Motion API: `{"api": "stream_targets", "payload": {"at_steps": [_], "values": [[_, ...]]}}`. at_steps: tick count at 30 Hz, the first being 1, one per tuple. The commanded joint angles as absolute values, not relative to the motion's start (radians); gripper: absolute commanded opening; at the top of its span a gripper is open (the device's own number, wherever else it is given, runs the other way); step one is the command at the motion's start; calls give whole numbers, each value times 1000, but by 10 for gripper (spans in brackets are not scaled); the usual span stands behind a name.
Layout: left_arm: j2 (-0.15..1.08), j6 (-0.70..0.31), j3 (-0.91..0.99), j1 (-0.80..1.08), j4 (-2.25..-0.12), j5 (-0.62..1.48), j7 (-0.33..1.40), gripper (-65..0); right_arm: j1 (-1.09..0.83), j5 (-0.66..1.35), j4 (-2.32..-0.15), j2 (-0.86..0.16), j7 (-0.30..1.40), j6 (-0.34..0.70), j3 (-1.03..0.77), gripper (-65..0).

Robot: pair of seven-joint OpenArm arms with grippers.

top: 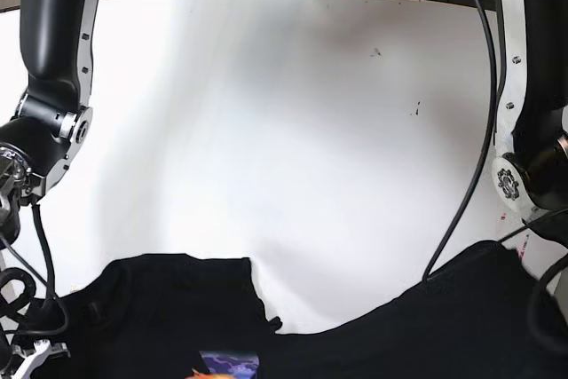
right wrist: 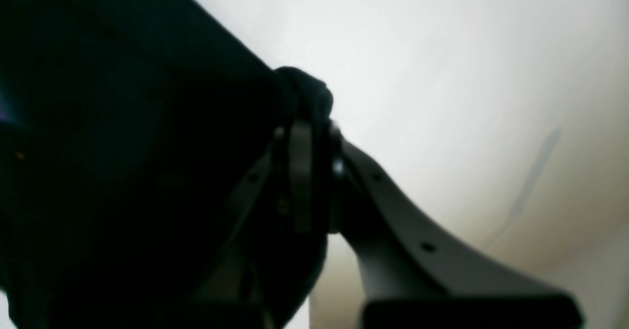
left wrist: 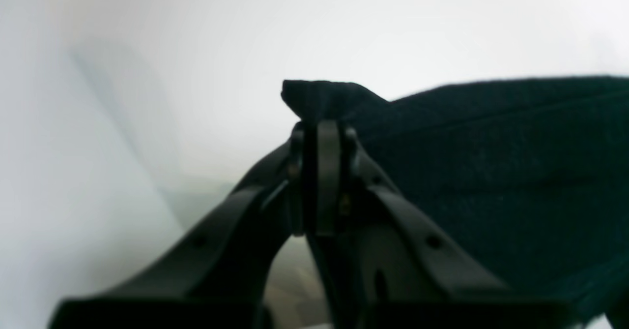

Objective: Layout the t-shirt on the table in an organized manner, then fold the t-shirt properly
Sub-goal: 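Lift the black t-shirt with both grippers and pull the grippers apart, then drag the held t-shirt across the table and lay it flat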

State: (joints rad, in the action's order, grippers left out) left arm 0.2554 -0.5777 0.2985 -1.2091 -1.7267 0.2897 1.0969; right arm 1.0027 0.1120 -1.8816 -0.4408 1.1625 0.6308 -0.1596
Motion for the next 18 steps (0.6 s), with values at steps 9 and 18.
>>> {"api": "stream_targets", "payload": {"at_steps": [9, 18], "values": [[260, -576, 306, -1027, -1799, 274, 1086, -650, 826, 101, -1963, -453, 1165, 677, -282, -644], [260, -576, 306, -949, -1830, 274, 1087, -650, 723, 108, -1977, -467, 1167, 684, -332, -644]]}}
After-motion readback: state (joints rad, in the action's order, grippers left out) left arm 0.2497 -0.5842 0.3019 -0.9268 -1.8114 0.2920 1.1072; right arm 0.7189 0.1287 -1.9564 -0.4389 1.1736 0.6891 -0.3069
